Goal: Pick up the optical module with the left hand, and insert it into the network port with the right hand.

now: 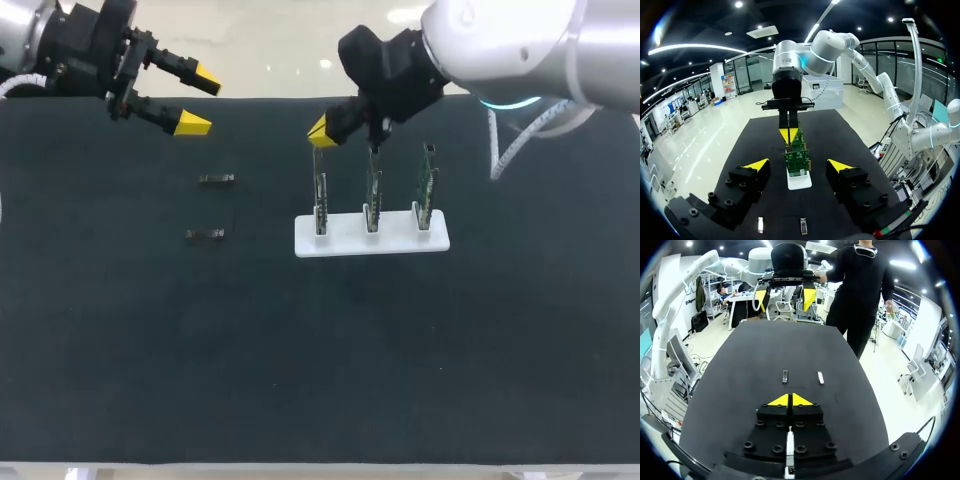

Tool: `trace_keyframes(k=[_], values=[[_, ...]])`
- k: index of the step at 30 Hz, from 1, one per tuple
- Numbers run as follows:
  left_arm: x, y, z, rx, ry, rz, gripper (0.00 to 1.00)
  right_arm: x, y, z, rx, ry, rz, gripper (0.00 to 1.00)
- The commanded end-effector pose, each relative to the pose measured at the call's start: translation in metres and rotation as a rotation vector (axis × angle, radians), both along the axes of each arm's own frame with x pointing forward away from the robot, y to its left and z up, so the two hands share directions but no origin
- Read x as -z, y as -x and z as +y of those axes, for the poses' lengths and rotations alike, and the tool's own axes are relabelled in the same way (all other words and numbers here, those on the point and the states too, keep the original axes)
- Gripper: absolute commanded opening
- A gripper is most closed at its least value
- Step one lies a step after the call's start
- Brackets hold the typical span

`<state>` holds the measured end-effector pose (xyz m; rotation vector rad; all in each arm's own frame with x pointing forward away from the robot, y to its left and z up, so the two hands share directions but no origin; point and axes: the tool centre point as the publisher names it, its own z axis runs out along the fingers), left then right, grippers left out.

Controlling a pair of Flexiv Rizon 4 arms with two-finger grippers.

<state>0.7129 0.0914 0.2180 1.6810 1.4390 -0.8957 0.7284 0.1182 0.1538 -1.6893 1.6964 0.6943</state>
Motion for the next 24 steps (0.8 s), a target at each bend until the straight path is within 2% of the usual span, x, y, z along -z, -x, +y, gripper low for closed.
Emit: trace_keyframes(k=[1,16,24], values=[[0.0,-0.001,0.0,0.001,-0.004,0.001,1.0,0.005,0.0,0.001,0.001,0.004,-0.002,0.0],[0.0,-0.001,0.0,0.001,-0.004,0.001,1.0,0.019,0.0,0.001,0.0,0.009,-0.008,0.0],[0.0,-0.001,0.0,0.001,-0.004,0.001,1.0,-0.006,-0.003,-0.008,-0.003,0.012,0.008,0.0]])
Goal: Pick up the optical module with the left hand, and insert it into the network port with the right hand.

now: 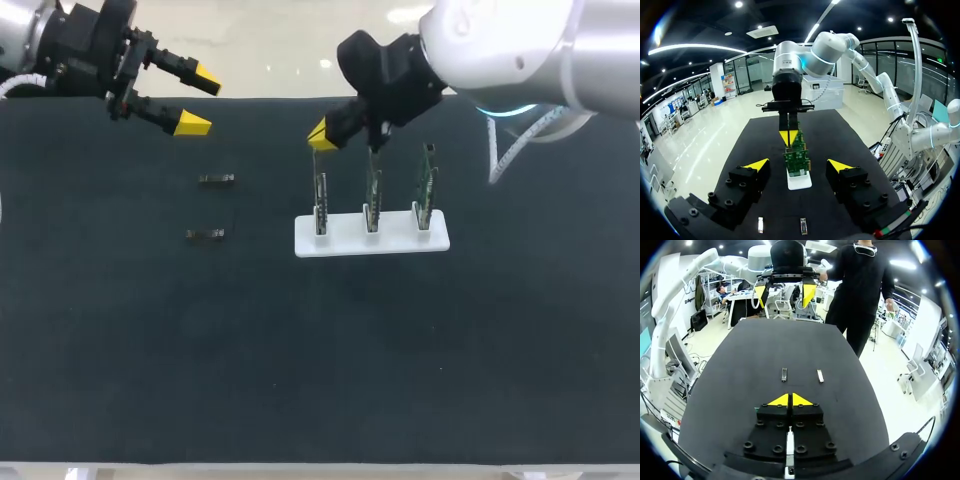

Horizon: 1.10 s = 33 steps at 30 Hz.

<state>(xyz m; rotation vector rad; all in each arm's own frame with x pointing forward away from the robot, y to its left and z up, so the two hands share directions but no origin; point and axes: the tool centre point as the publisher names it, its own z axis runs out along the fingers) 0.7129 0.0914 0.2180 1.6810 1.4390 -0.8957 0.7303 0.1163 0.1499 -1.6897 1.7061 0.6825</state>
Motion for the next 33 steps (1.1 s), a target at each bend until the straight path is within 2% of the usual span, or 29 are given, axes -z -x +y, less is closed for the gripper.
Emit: trace_keyframes(k=[1,9,17,33], values=[[0.0,-0.001,0.0,0.001,-0.004,0.001,1.0,-0.013,-0.001,-0.008,-0.015,0.007,0.014,0.0],[0.0,-0.001,0.0,0.001,-0.004,0.001,1.0,-0.023,0.0,-0.034,-0.032,0.003,0.02,0.0],[0.0,-0.001,0.0,0.001,-0.004,0.001,1.0,-0.033,0.004,-0.086,-0.066,0.008,0.006,0.0],[0.0,-0.001,0.0,0.001,-0.004,0.001,1.0,-0.033,0.021,-0.185,-0.103,0.009,-0.005,0.0]])
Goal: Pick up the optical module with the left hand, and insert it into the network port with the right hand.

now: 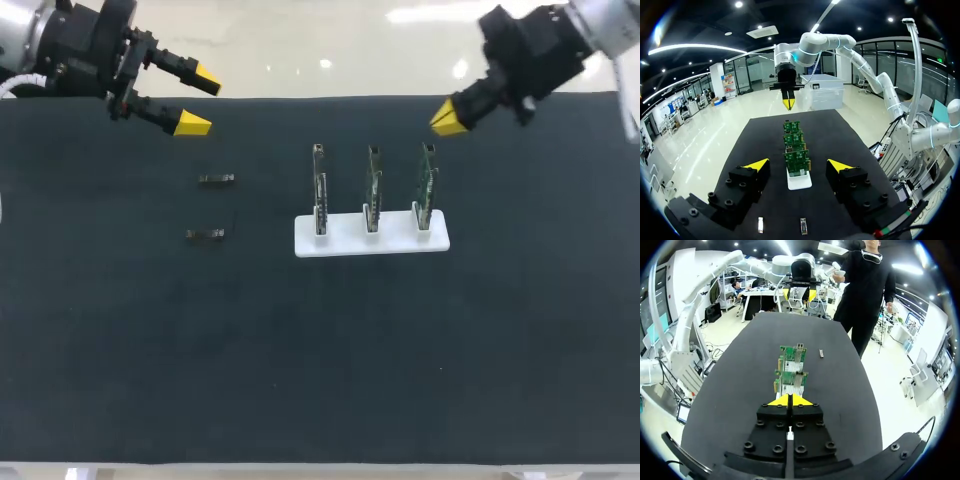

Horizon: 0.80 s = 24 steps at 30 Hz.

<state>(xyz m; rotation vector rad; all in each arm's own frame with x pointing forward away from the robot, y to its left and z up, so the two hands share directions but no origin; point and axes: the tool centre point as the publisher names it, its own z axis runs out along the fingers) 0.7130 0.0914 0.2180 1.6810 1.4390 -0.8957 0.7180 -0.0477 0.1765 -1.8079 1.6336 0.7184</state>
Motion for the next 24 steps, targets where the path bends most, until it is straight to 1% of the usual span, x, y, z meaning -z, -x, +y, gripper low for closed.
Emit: trace_keyframes(k=[1,8,14,15,16,24], values=[[0.0,-0.001,0.0,0.001,-0.004,0.002,1.0,-0.007,0.009,-0.026,0.007,-0.011,-0.004,0.0],[0.0,-0.001,0.0,0.001,-0.004,0.002,1.0,-0.011,0.007,-0.052,0.002,-0.009,-0.004,0.0],[0.0,-0.001,0.0,0.001,-0.004,0.002,1.0,-0.013,0.005,-0.06,-0.007,-0.013,0.003,0.0],[0.0,-0.001,0.0,0.001,-0.004,0.002,1.0,-0.013,0.005,-0.06,-0.007,-0.013,0.003,0.75],[0.0,-0.001,0.0,0.001,-0.004,0.002,1.0,-0.013,0.005,-0.06,-0.007,-0.013,0.003,1.0],[0.0,-0.001,0.0,0.001,-0.004,0.002,1.0,-0.013,0.005,-0.06,-0.007,-0.013,0.003,1.0]])
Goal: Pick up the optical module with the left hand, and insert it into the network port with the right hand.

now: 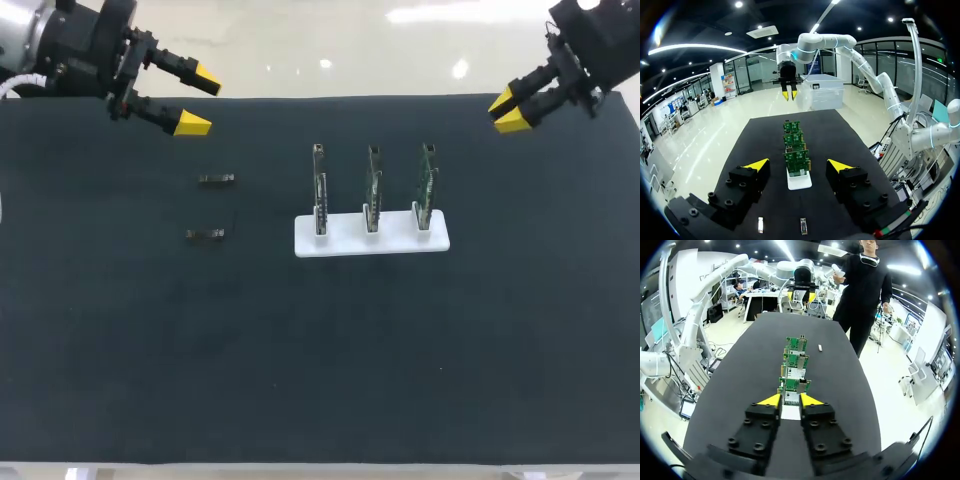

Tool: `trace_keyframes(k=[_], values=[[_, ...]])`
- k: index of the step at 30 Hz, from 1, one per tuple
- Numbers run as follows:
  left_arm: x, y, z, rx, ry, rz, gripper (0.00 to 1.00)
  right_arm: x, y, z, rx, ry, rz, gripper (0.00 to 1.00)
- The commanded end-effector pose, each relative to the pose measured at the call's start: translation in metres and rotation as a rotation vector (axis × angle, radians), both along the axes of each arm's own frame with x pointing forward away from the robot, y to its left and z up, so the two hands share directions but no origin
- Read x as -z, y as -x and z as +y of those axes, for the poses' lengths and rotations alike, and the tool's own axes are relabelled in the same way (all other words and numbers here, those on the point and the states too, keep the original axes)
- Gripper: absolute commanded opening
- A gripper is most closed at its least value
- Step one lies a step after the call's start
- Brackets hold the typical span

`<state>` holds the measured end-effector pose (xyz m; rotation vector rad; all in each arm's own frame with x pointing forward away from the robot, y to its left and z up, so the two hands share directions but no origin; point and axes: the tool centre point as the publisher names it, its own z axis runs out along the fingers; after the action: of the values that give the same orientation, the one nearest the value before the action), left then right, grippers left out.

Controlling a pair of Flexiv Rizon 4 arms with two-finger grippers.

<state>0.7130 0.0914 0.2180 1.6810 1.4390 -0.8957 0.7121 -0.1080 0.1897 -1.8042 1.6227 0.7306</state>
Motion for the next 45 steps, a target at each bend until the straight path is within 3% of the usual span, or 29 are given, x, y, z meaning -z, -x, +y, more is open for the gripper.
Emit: trace_keyframes(k=[1,20,25,30,32,35,37,40,45], values=[[0.0,-0.001,0.0,0.001,-0.004,0.002,1.0,0.0,-0.001,0.0,-0.001,-0.001,0.002,1.0],[0.0,-0.001,0.0,0.001,-0.004,0.002,1.0,0.0,-0.001,0.0,-0.001,-0.001,0.002,1.0],[0.012,-0.014,0.018,-0.045,-0.151,-0.012,1.0,0.0,-0.001,0.0,-0.001,-0.001,0.002,1.0],[0.031,-0.03,0.037,-0.082,-0.341,0.025,1.0,0.0,-0.001,0.0,-0.001,-0.001,0.002,1.0],[0.04,-0.034,0.043,-0.092,-0.387,0.022,1.0,0.0,-0.001,0.0,-0.001,-0.001,0.002,1.0],[0.057,-0.038,0.05,-0.117,-0.499,0.022,1.0,0.0,-0.001,0.0,-0.001,-0.001,0.002,1.0],[0.068,-0.042,0.053,-0.165,-0.627,0.066,1.0,0.0,-0.001,0.0,-0.001,-0.001,0.002,1.0],[0.082,-0.045,0.055,-0.202,-0.692,0.074,1.0,0.0,-0.001,0.0,-0.001,-0.001,0.002,1.0],[0.096,-0.043,0.055,-0.24,-0.756,0.021,1.0,0.0,-0.001,0.0,-0.001,-0.001,0.002,1.0]])
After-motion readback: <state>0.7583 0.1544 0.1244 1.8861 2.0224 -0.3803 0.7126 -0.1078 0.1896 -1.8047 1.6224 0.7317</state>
